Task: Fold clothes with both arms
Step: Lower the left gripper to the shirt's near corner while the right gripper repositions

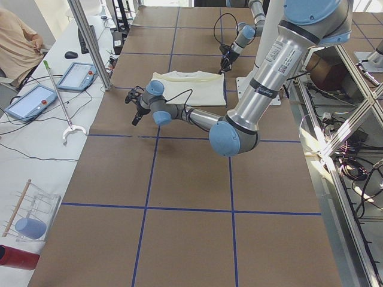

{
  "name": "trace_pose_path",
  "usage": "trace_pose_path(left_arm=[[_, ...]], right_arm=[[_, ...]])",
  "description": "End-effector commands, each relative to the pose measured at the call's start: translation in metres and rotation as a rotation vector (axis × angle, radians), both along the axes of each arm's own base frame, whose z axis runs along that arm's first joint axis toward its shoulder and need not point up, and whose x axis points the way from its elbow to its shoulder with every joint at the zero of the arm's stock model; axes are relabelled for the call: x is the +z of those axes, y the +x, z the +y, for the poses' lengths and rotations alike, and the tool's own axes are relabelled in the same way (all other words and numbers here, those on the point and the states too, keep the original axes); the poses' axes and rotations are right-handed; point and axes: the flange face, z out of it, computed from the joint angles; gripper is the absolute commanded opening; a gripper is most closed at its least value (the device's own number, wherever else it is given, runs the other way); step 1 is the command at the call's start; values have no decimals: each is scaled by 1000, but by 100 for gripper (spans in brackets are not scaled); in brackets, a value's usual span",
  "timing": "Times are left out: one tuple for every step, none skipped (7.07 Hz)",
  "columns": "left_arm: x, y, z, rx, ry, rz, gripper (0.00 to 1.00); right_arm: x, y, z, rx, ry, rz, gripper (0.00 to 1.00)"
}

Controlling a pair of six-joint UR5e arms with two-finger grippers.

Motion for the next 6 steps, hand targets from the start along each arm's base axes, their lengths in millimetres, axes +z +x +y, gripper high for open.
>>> trace_pose_path(left_arm=[[1, 2, 1, 3, -1, -1, 100], [0, 3, 2, 5, 0, 1, 100], [0, 3, 2, 4, 0, 0, 100], [0, 3, 2, 4, 1, 1, 100], [-1, 2, 1, 3, 1, 3, 100], [-9, 1, 3, -2, 1, 19, 100]], right_arm=[[10, 1, 7, 20, -41, -13, 25], [8, 3, 5, 24, -40, -18, 99], [-5, 9, 5, 18, -43, -46, 100], [-22, 17, -1, 24, -45, -81, 100], [-30, 24, -25, 41, -78, -109, 100], [-35, 34, -38, 26, -131, -253, 100]])
